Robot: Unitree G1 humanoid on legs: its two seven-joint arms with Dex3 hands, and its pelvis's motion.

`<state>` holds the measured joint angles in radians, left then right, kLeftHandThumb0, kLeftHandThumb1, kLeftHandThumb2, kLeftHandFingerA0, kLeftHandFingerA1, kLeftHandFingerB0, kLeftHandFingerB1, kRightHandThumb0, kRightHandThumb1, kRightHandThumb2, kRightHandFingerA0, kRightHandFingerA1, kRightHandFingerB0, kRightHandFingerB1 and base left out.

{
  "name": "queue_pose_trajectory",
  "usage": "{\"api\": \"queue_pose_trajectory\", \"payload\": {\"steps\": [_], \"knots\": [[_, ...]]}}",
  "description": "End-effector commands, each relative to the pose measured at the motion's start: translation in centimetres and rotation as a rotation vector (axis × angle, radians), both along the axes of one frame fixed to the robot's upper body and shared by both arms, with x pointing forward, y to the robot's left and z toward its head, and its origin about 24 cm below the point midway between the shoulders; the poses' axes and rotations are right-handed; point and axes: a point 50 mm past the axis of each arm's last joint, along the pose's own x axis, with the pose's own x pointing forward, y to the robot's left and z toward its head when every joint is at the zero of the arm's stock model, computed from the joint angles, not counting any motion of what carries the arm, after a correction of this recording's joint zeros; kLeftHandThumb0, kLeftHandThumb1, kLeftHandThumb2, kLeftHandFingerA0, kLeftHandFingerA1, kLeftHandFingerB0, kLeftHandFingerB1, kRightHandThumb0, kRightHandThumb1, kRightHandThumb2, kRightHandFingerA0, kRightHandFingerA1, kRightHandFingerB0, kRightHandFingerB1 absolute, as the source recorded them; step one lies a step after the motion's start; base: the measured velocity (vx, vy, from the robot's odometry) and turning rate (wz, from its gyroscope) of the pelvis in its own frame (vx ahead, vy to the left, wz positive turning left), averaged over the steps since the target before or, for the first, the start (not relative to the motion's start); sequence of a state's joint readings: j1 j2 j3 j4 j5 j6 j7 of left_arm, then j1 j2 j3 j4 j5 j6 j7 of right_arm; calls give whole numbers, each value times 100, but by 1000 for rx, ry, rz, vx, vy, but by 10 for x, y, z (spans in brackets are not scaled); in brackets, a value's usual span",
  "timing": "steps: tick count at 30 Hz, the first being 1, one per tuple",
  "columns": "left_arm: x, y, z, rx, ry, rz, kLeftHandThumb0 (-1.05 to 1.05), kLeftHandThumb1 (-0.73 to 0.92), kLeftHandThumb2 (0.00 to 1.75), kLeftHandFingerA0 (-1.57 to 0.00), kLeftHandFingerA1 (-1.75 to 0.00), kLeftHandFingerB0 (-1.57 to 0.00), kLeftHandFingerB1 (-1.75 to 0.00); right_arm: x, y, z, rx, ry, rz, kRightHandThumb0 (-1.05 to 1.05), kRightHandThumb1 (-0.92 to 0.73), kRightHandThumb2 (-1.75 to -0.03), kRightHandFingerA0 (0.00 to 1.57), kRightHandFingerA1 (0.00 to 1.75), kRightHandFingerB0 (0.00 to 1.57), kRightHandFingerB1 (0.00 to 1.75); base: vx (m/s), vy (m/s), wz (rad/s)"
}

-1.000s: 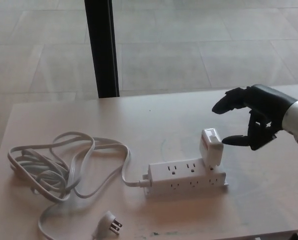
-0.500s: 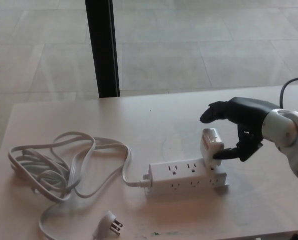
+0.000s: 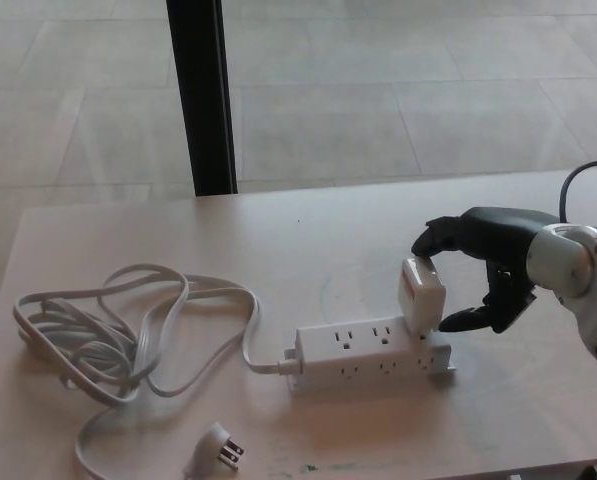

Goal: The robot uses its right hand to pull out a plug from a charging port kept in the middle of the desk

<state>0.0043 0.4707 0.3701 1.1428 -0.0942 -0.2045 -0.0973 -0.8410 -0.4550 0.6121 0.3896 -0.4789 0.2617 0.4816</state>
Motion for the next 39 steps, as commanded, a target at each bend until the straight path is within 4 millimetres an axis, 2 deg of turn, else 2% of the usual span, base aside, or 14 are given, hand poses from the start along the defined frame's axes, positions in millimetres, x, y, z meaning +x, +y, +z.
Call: {"api": "queue_pose_trajectory", "payload": {"steps": [1, 3, 4, 6, 8, 16, 22, 24, 28, 29, 31, 32, 37, 39], "knots": [[1, 5, 6, 17, -27, -2, -65, 70, 61, -76, -62, -69, -57, 1, 2, 0, -11, 23, 0, -69, -60, -59, 64, 113, 38, 35, 0, 0, 0], [2, 6, 7, 13, -32, 2, -65, 70, 61, -76, -62, -69, -57, 1, 3, 0, -9, 27, -1, -69, -60, -59, 64, 113, 38, 35, 0, 0, 0], [2, 5, 7, 13, -31, -5, -65, 72, 62, -74, -60, -68, -55, 1, 5, 0, -5, 31, 4, -66, -62, -59, 60, 91, 42, 35, 0, 0, 0], [2, 5, 7, 20, -33, -2, -67, 73, 62, -76, -62, -68, -54, -1, 9, -1, 24, 30, 10, -59, -62, -59, 63, 81, 49, 38, 0, 0, 0], [3, 5, 6, 19, -32, 16, -62, 76, 63, -79, -59, -68, -50, -1, 13, -3, 38, 13, 18, -56, -62, -59, 69, 95, 48, 39, 0, 0, 0], [5, 5, 5, 3, -48, 43, -63, 78, 63, -82, -62, -69, -51, 0, 13, -2, 43, -24, 35, -49, -62, -60, 71, 104, 54, 47, 0, 0, 0], [6, 4, 5, -1, -62, 58, -65, 81, 65, -82, -57, -66, -48, -2, 9, -10, 20, -24, 14, -31, -60, -61, 74, 142, 60, 57, 0, 0, 0], [7, 4, 5, 9, -57, 57, -65, 82, 65, -82, -59, -66, -48, -3, 11, -15, 26, -24, 21, -29, -60, -60, 77, 142, 62, 58, 0, 0, 0], [11, 2, 5, 12, -54, 45, -67, 84, 66, -82, -58, -64, -46, -5, 13, -23, 34, 21, 11, -38, -56, -57, 84, 119, 90, 59, 0, 0, 0], [11, 3, 6, 15, -58, 45, -67, 84, 66, -82, -58, -65, -47, -4, 14, -24, 25, 29, 14, -38, -56, -58, 85, 126, 94, 59, 0, 0, 0], [13, 3, 8, 19, -62, 44, -66, 85, 66, -82, -58, -65, -47, -4, 15, -23, 10, 41, 6, -37, -58, -59, 86, 123, 95, 58, 0, 0, 0], [13, 4, 8, 14, -56, 36, -67, 86, 66, -82, -57, -64, -45, -4, 14, -24, -30, 51, 13, -32, -57, -66, 85, 146, 99, 63, 0, 0, 0], [15, 3, 8, 0, -67, 56, -68, 86, 66, -83, -57, -65, -44, -4, 10, -27, -51, 47, -5, -33, -53, -61, 83, 147, 97, 66, 0, 0, 0], [16, 3, 7, -2, -64, 54, -68, 86, 66, -84, -59, -66, -45, -8, 8, -30, -77, 4, 11, -32, -56, -69, 86, 149, 86, 64, 0, 0, 0]]}}
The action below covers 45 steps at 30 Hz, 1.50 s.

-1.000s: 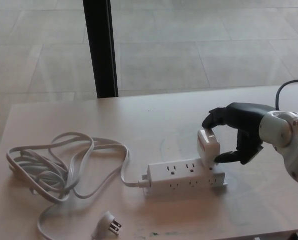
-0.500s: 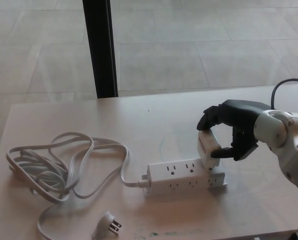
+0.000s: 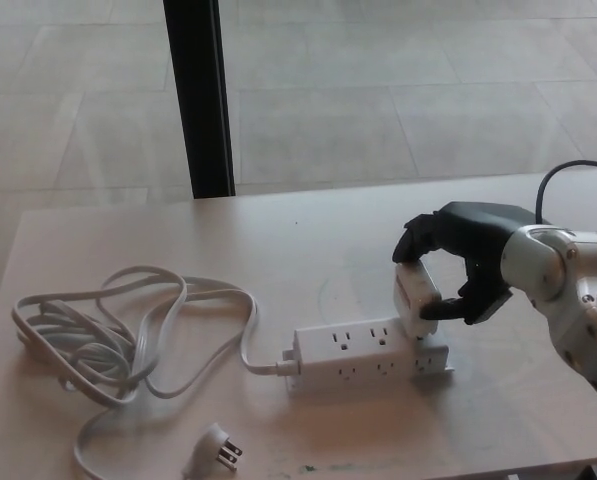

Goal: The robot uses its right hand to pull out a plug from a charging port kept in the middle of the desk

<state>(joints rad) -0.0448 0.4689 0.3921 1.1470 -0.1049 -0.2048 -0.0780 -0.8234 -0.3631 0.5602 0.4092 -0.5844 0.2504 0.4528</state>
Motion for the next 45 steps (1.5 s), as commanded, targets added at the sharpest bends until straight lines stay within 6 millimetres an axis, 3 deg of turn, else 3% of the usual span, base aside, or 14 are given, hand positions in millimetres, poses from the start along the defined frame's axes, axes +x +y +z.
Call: {"api": "queue_pose_trajectory", "payload": {"steps": [1, 5, 6, 7, 8, 10, 11, 12, 36, 37, 41, 43, 44, 45], "knots": [[0, 2, 0, -5, 5, 22, -68, 86, 66, -85, -59, -67, -45, -10, -9, -27, -92, 48, -1, -36, -62, -73, 84, 145, 70, 58, 0, 0, 0], [-1, 2, 0, 2, 12, 9, -68, 87, 66, -84, -58, -66, -45, -12, -13, -34, -165, 28, -4, -29, -66, -77, 83, 151, 66, 50, 0, 0, 0], [-1, 2, 0, -2, 8, 16, -61, 72, 113, -84, -73, -58, -62, -13, -17, -37, -180, 16, -17, -31, -72, -74, 80, 158, 65, 55, 0, 0, 0], [-1, 2, 0, -2, 8, 16, -61, 72, 113, -84, -73, -58, -62, -13, -17, -37, -181, 15, -17, -31, -72, -74, 80, 158, 65, 55, 0, 0, 0], [-1, 2, 0, -7, 8, 14, -68, 87, 67, -84, -58, -66, -45, -14, -18, -38, -207, 12, -22, -35, -78, -73, 77, 157, 65, 62, 0, 0, 0], [-2, 2, 0, -10, 0, 6, -68, 87, 67, -85, -60, -67, -47, -15, -21, -40, -224, 13, -31, -33, -77, -74, 79, 162, 67, 64, 0, 0, 0], [-1, 2, 0, -11, 2, 14, -63, 74, 113, -84, -73, -59, -62, -16, -22, -42, -233, 0, -27, -34, -77, -74, 78, 161, 67, 63, 0, 0, 0], [-1, 2, 0, -11, 4, 16, -68, 87, 67, -86, -60, -68, -47, -16, -23, -42, -234, -1, -31, -34, -79, -75, 80, 162, 67, 70, 0, 0, 0], [-3, 3, 1, 0, 0, -1, -70, 92, 68, -81, -53, -61, -43, -9, -10, -16, -132, -106, 25, -34, -66, -75, 87, 168, 72, 56, 0, 0, 0], [-2, 3, 1, 1, 4, -4, -70, 92, 68, -82, -53, -61, -42, -6, -14, -7, -150, -127, 36, -34, -69, -77, 82, 174, 69, 120, 0, 0, 0], [-3, 4, 2, 0, -3, 11, -71, 91, 68, -82, -56, -63, -43, 0, -18, 8, -157, -175, 43, -36, -73, -74, 85, 164, 66, 64, 0, 0, 0], [-3, 5, 3, 2, 2, 12, -71, 92, 68, -83, -55, -62, -43, 3, -21, 15, -143, -206, 44, -34, -67, -77, 84, 165, 71, 59, 0, 0, 0], [-3, 5, 3, 2, 3, 10, -71, 92, 68, -82, -55, -62, -43, 5, -23, 21, -120, -218, 41, -31, -62, -84, 87, 172, 73, 82, 0, 0, 0], [-2, 5, 3, -4, -3, 12, -71, 91, 68, -81, -53, -62, -43, 11, -25, 34, -124, -226, 17, -28, -64, -74, 87, 175, 73, 61, 0, 0, 0]]}}
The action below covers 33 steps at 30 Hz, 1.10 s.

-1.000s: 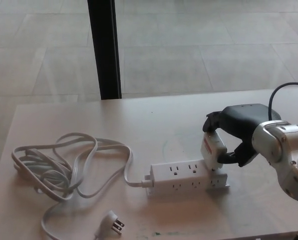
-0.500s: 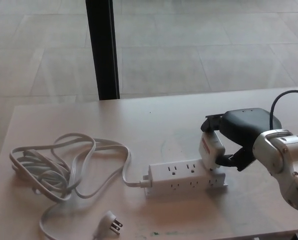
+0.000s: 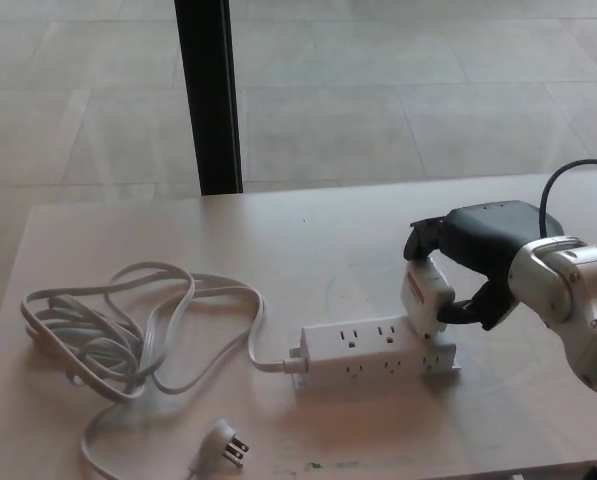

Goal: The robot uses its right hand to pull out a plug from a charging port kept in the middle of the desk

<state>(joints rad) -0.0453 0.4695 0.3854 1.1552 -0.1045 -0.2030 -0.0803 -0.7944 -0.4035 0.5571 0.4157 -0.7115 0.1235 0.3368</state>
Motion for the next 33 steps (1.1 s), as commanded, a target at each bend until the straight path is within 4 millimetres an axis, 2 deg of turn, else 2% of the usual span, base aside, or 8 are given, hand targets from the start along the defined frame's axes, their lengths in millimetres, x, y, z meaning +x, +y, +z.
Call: {"api": "queue_pose_trajectory", "payload": {"steps": [1, 8, 20, 21, 23, 24, 25, 33], "knots": [[-1, 5, 5, 1, -13, 15, -71, 91, 68, -81, -53, -62, -43, 14, -17, 36, -11, -65, -41, -28, -64, -74, 87, 175, 73, 61, 0, 0, 0], [-2, 7, 6, 5, -19, 13, -71, 92, 68, -82, -51, -59, -43, 18, -20, 49, 42, -78, -44, -31, -58, -93, 88, 175, 82, 60, 0, 0, 0], [-5, 8, 6, 2, -21, 19, -72, 92, 69, -83, -56, -57, -43, 10, -13, 38, 23, -50, -26, -31, -63, -75, 87, 169, 72, 52, 0, 0, 0], [-5, 8, 6, 8, -12, 14, -73, 92, 70, -83, -54, -56, -43, 10, -16, 39, 57, -61, -32, -28, -56, -91, 83, 172, 81, 61, 0, 0, 0], [-5, 8, 6, 7, -11, 17, -72, 92, 70, -81, -53, -55, -42, 7, -25, 43, 41, -76, -35, -28, -61, -75, 91, 170, 79, 59, 0, 0, 0], [-5, 8, 6, 10, -8, 16, -72, 92, 70, -80, -52, -55, -42, 5, -33, 41, -28, -114, -18, -42, -50, -99, 120, 135, 78, 91, 0, 0, 0], [-6, 8, 5, 1, -15, 26, -72, 92, 70, -79, -53, -55, -43, 6, -39, 41, -92, -92, -40, -41, -71, -74, 93, 169, 58, 70, 0, 0, 0], [-10, 9, 6, 0, -35, 26, -73, 92, 70, -79, -54, -54, -43, -6, -98, 7, -480, -28, -92, -40, -71, -71, 83, 160, 79, 99, 0, 0, 0]]}}
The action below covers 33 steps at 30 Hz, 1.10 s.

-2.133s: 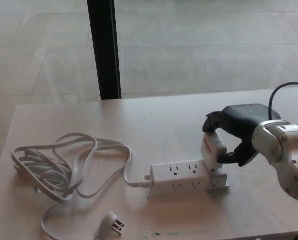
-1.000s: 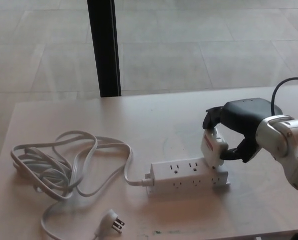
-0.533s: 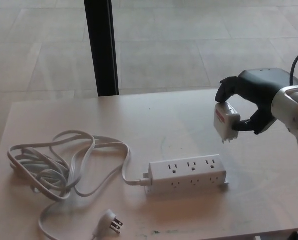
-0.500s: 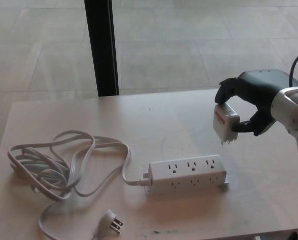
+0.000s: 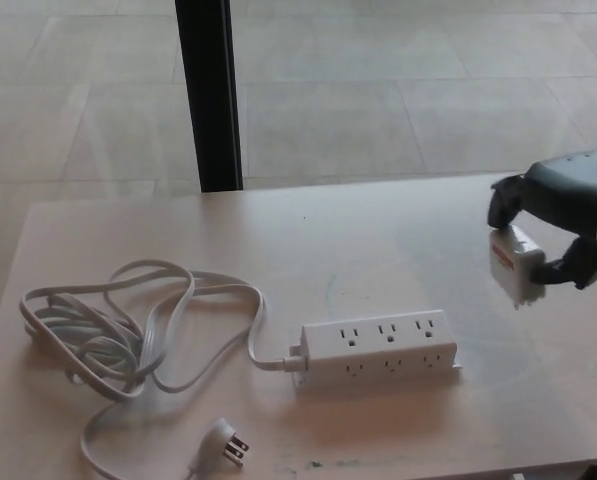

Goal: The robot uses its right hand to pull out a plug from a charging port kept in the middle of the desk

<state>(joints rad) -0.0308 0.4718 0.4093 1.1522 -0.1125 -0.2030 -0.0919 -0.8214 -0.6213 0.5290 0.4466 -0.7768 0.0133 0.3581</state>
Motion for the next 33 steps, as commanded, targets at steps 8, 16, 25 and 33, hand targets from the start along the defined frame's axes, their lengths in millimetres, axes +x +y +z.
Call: {"api": "queue_pose_trajectory", "payload": {"steps": [8, 16, 25, 33], "knots": [[-3, 7, 5, -2, -31, 25, -72, 92, 70, -81, -54, -56, -43, -14, -36, -47, -362, 86, -21, -44, -78, -71, 78, 164, 68, 94, 0, 0, 0], [-3, 7, 6, 2, -32, 23, -73, 92, 70, -80, -52, -57, -43, -20, -3, -73, -272, 100, 91, -42, -72, -71, 81, 153, 61, 77, 0, 0, 0], [-6, 7, 5, 0, -30, 24, -72, 92, 70, -81, -54, -56, -43, -20, 10, -67, -13, 84, 109, -37, -60, -67, 83, 150, 66, 58, 0, 0, 0], [-14, 8, 3, 5, -8, 25, -74, 92, 72, -79, -54, -54, -42, -13, -18, -15, 36, 25, -2, -61, -64, -60, 85, 132, 38, 37, 0, 0, 0]]}}
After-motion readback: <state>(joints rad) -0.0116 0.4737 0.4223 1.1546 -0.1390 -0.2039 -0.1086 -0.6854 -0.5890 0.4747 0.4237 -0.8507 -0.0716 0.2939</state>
